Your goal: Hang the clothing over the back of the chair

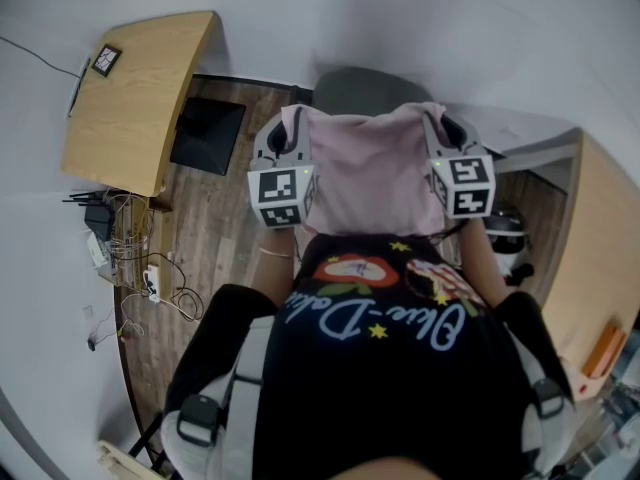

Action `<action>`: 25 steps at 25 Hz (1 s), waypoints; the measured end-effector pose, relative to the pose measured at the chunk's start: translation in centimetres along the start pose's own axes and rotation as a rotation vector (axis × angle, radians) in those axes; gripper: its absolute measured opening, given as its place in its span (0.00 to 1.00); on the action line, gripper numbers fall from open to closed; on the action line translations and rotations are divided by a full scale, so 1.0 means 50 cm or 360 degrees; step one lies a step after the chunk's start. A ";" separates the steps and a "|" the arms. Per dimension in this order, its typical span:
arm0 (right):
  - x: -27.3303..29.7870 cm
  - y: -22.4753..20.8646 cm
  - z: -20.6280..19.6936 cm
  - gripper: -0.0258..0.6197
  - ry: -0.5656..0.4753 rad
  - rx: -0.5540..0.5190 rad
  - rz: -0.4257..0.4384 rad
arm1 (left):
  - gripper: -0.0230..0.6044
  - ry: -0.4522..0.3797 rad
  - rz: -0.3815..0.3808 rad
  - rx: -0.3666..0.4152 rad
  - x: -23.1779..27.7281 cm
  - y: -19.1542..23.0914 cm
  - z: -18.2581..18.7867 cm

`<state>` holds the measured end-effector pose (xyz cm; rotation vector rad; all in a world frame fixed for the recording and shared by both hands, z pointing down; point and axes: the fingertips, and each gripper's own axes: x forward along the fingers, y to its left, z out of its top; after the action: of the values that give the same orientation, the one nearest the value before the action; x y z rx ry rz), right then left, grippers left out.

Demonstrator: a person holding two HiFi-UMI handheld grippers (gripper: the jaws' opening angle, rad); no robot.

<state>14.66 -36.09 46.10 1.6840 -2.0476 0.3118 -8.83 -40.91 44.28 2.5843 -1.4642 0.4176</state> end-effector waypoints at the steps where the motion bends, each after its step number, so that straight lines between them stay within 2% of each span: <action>1: 0.002 0.001 -0.002 0.09 0.0011 -0.0004 0.0002 | 0.05 0.0005 0.0003 -0.0001 0.001 0.001 -0.002; 12: 0.008 0.009 -0.007 0.10 0.0072 -0.0012 0.0021 | 0.05 0.0008 0.0033 0.0014 0.004 0.006 0.000; 25: 0.011 0.009 -0.042 0.13 0.0178 -0.0071 0.0029 | 0.05 0.0091 0.0069 0.0015 0.001 0.006 -0.028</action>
<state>14.61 -35.51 48.24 1.5866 -1.9748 0.3555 -9.31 -40.77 45.61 2.5296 -1.5049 0.5003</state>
